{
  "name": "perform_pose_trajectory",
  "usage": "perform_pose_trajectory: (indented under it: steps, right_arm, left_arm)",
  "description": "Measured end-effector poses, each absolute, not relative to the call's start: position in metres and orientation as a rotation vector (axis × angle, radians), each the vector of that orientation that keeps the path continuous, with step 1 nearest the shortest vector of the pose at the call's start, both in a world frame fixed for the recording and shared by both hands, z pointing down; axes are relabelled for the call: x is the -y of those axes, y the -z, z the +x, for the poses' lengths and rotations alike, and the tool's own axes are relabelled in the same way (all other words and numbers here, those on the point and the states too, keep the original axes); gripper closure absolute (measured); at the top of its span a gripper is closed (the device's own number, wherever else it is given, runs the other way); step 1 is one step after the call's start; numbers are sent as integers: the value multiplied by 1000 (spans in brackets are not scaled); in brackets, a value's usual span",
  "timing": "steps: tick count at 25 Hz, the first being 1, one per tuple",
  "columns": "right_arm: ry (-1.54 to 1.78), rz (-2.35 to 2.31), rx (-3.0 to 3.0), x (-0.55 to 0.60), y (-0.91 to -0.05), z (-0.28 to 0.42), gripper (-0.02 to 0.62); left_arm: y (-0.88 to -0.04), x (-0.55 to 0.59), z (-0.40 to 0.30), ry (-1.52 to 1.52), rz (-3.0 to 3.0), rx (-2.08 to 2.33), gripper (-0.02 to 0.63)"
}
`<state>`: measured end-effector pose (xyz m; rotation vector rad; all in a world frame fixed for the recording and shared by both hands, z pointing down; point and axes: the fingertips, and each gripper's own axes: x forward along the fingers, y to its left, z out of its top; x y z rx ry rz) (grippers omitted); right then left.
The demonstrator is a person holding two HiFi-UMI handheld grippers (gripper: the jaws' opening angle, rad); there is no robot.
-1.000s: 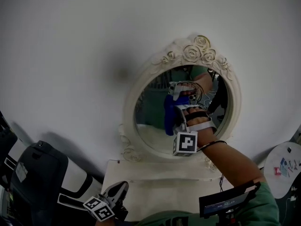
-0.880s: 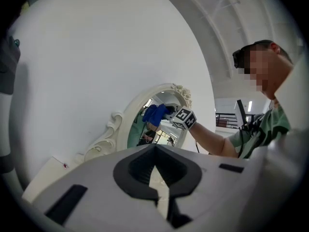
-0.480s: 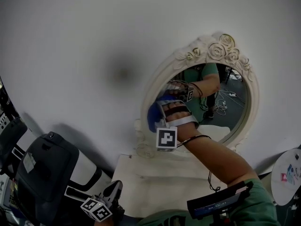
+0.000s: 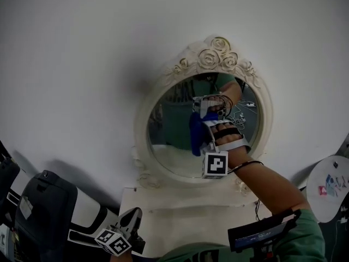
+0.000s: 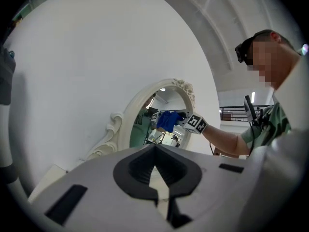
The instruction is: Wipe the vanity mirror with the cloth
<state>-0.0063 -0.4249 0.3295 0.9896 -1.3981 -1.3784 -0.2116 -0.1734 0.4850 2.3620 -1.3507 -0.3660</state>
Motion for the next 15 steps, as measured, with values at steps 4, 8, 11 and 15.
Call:
perform_pose_trajectory:
  steps: [4,8,11,15]
  right_arm:
    - [1275,1045,1249,437,-342,102,489]
    - [1163,1120,1159,444,-347,188,489]
    - [1138,1130,1120,444,-347,209,489]
    - [1107,1161,1141,441,-341,195,489]
  left_arm:
    - [-482,187,-176,351,2410,1249,609]
    - [-480,197,-150,333,2436,1182,609]
    - [-479,198,-144,332,2444,1165,609]
    - [-481,191,-154,347,2427,1190,609]
